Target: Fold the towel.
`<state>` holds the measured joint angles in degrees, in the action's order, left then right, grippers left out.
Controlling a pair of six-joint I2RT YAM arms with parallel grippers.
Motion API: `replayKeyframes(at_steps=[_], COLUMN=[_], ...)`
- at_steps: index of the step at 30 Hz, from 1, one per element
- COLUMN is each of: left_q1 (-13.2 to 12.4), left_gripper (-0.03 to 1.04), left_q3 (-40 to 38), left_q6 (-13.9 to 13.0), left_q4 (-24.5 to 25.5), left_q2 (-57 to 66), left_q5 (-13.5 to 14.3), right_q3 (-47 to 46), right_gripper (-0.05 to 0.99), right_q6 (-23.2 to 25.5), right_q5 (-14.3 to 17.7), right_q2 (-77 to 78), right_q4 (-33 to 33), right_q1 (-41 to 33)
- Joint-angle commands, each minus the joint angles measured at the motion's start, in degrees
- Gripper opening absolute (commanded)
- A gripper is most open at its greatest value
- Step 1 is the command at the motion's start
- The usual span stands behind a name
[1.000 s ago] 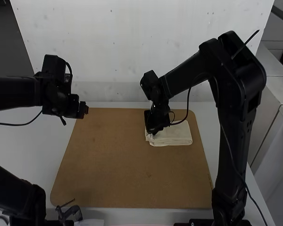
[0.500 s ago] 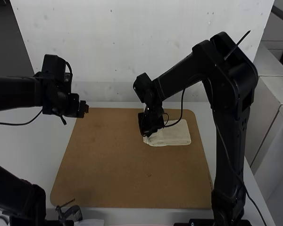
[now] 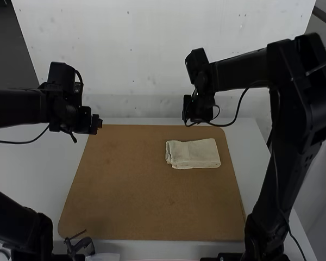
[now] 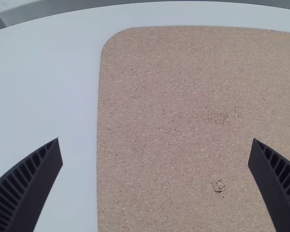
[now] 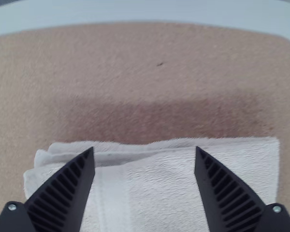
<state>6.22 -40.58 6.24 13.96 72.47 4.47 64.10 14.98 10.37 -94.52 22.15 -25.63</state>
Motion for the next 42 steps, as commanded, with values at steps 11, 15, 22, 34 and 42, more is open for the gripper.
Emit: replayKeyframes(at_steps=[11, 15, 22, 34, 42], left_q1=[-0.59, 0.29, 2.39, 6.26, 7.93], left_gripper=[0.99, 0.99, 0.99, 0.99, 0.99], left_q3=[3.05, 3.22, 3.31, 6.83, 8.23], left_q6=[-1.67, -1.85, -3.52, -2.81, -2.55], left_q4=[-3.58, -4.99, -4.82, -4.55, -4.55], left_q2=[-4.44, -5.93, -9.1, -22.63, -29.93], left_q5=[-0.16, 2.03, 3.18, 0.89, 3.0], right_q3=[-19.71, -24.63, -32.89, -44.06, -49.33], right_gripper=[0.96, 0.96, 0.96, 0.96, 0.96], right_q6=[-11.2, -13.23, -14.63, -12.61, -12.35], right_q5=[-3.87, -6.15, -12.66, -13.89, -10.9], right_q2=[15.42, 22.01, 35.11, 53.83, 62.53], right_q4=[-16.61, -19.78, -24.35, -26.55, -27.16], right_q1=[23.87, 28.62, 33.01, 29.49, 22.99])
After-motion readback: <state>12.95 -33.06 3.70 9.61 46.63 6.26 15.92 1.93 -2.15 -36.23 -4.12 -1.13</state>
